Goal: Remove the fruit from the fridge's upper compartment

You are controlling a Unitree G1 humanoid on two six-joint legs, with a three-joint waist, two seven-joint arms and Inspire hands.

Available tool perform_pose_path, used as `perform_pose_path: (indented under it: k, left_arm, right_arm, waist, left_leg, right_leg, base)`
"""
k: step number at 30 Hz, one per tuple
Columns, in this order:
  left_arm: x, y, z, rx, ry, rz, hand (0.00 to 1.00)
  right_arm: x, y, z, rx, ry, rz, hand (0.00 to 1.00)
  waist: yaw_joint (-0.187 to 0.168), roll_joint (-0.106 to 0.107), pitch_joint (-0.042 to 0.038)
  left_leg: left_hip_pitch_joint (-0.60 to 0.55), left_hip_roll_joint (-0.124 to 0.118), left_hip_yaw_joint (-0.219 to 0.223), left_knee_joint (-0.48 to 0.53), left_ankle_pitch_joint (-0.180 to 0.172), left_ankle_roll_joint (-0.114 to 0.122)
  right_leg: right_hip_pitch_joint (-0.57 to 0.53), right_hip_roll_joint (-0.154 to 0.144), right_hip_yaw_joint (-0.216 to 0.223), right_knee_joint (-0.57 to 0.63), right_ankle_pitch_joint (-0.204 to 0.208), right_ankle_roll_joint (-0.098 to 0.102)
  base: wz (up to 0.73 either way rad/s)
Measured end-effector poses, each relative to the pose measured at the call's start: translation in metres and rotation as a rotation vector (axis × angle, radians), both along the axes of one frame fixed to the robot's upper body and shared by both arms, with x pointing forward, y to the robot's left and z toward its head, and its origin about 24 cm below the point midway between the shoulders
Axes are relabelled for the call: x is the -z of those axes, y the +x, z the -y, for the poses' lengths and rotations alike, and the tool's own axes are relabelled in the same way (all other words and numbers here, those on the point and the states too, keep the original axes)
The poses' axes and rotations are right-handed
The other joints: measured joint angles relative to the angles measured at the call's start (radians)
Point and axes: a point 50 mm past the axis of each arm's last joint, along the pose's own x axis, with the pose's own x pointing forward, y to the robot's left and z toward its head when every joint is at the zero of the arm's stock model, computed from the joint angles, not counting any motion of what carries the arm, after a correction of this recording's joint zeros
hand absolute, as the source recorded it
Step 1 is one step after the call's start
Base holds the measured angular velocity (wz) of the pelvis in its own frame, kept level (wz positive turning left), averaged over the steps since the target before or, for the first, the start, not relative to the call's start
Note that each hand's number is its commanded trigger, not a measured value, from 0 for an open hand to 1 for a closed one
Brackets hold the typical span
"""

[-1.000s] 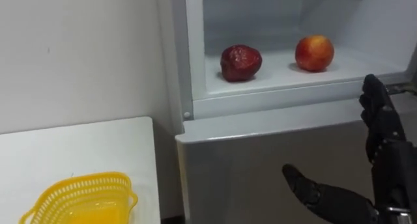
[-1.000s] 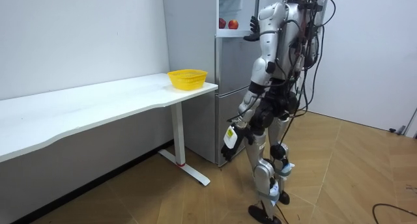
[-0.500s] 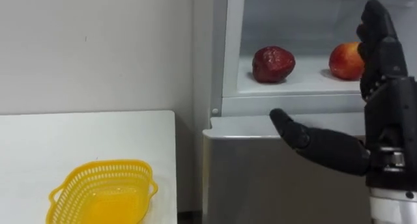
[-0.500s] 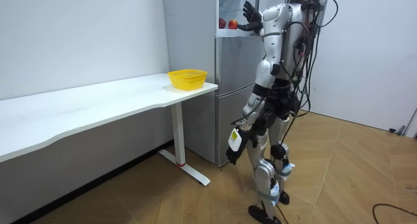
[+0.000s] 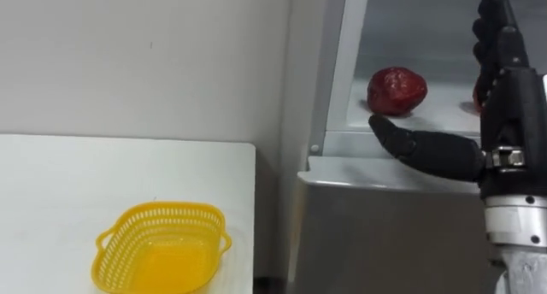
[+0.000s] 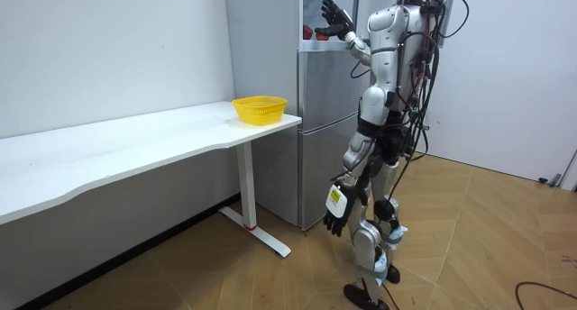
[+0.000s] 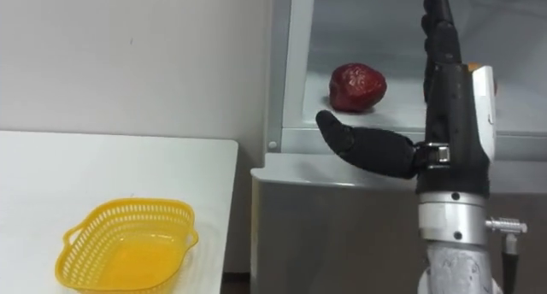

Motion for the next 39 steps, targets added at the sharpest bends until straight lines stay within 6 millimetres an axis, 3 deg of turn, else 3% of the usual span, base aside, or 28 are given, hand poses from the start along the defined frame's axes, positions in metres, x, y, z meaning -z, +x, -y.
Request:
perform_pose_path:
  k: [4,7,14,18,24,33,39]
  left_arm:
    - [0.0,0.003,0.001,0.017,-0.001,0.002,0.0]
    - [0.0,0.003,0.002,0.022,-0.003,0.002,0.0]
    - [0.0,0.002,0.001,0.007,0.006,-0.002,0.0]
    - [0.0,0.001,-0.001,-0.004,0.009,-0.005,0.0]
    - [-0.004,0.003,-0.005,-0.027,-0.002,0.019,0.0]
    - [-0.006,0.006,-0.008,-0.022,0.002,0.04,0.0]
    - [-0.007,0.004,-0.009,-0.027,0.003,0.022,0.0]
  right_arm:
    - [-0.002,0.005,0.001,-0.001,0.01,-0.001,0.0]
    - [0.007,0.019,0.009,0.03,0.003,-0.073,0.0]
    - [0.019,0.028,0.021,0.07,0.005,-0.159,0.0]
    - [0.012,0.034,0.026,0.091,-0.005,-0.148,0.0]
    - [0.001,0.04,0.037,0.123,0.031,-0.129,0.0]
    - [0.013,0.048,0.045,0.104,0.061,-0.23,0.0]
    - [0.015,0.052,0.047,0.07,0.086,-0.259,0.0]
  waist:
    - [0.008,0.0,0.0001]
    - [0.011,-0.006,0.0005]
    - [0.014,-0.016,0.0008]
    - [0.019,-0.024,0.0022]
    - [0.028,-0.037,-0.006]
    - [0.032,-0.03,0.0009]
    - [0.031,-0.03,-0.0012]
  left_leg:
    - [0.0,0.001,-0.009,0.0,0.001,-0.002]
    - [0.0,-0.001,-0.021,0.0,0.003,-0.005]
    - [0.0,-0.006,-0.047,0.003,0.005,-0.006]
    - [-0.006,-0.012,-0.062,0.016,0.005,-0.006]
    - [-0.004,-0.012,-0.062,0.02,0.005,-0.006]
    - [-0.004,-0.012,-0.064,0.027,0.005,-0.006]
    - [-0.015,-0.013,-0.068,0.029,0.005,-0.006]
  right_leg:
    - [0.005,-0.001,-0.02,0.0,0.0,0.0]
    - [0.007,-0.003,-0.027,0.001,0.0,0.0]
    - [0.015,-0.009,-0.047,0.0,0.0,0.0]
    - [0.018,-0.014,-0.056,-0.013,0.0,0.0]
    - [0.024,-0.015,-0.057,-0.012,0.0,0.0]
    - [0.037,-0.018,-0.07,-0.01,0.0,-0.001]
    - [0.028,-0.02,-0.073,-0.01,0.0,-0.001]
  base:
    - [0.08]
    - [0.08]
    - [0.08]
    - [0.06]
    - [0.01]
    - [0.03]
    - [0.0]
